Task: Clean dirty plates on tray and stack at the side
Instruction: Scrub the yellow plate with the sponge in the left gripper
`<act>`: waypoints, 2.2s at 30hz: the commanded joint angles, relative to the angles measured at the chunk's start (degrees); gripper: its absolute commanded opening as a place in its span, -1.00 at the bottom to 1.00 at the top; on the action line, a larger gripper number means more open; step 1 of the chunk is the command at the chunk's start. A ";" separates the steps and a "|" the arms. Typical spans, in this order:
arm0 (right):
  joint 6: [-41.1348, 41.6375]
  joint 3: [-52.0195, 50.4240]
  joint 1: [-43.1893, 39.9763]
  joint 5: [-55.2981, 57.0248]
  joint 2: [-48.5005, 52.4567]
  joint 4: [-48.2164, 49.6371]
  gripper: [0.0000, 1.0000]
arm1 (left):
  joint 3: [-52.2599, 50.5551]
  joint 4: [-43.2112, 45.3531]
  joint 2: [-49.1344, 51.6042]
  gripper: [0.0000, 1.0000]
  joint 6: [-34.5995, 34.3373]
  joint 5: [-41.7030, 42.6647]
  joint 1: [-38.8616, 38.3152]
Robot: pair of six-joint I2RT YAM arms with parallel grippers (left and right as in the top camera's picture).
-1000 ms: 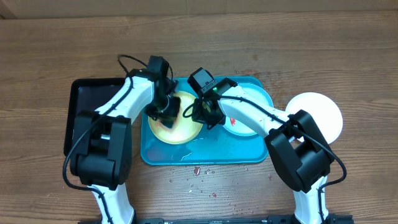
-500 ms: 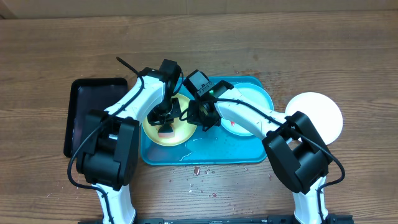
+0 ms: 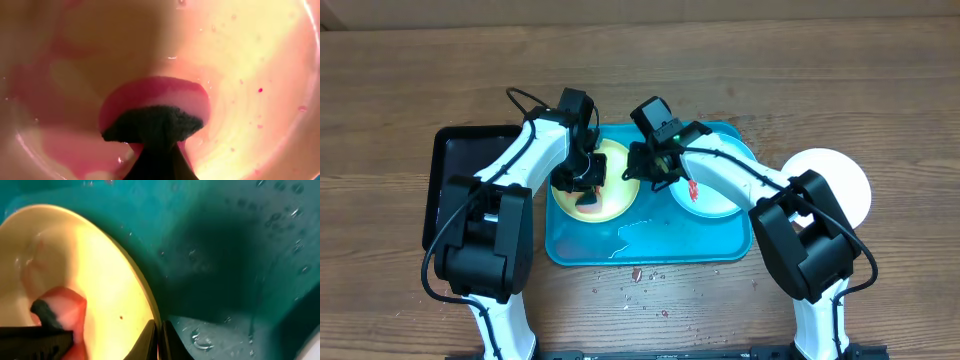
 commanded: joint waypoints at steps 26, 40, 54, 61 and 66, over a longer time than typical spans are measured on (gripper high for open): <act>0.79 0.74 0.31 -2.95 1.36 -3.48 -0.93 | -0.72 -3.28 2.32 -0.92 24.09 20.52 -4.13; 0.79 0.74 0.26 -2.95 1.36 -3.74 -0.93 | -0.72 -1.09 2.32 -0.92 -29.27 -39.95 -4.09; 0.72 0.74 0.33 -2.97 1.36 -5.68 -0.93 | -0.66 16.04 2.32 -0.92 13.18 8.79 -4.11; 0.72 0.74 0.33 -2.95 1.36 -5.64 -0.93 | 1.33 2.84 2.32 -0.92 24.11 17.20 -4.07; 0.72 0.74 0.33 -2.93 1.36 -5.64 -0.93 | 1.44 -1.14 2.32 -0.92 12.20 0.48 -3.89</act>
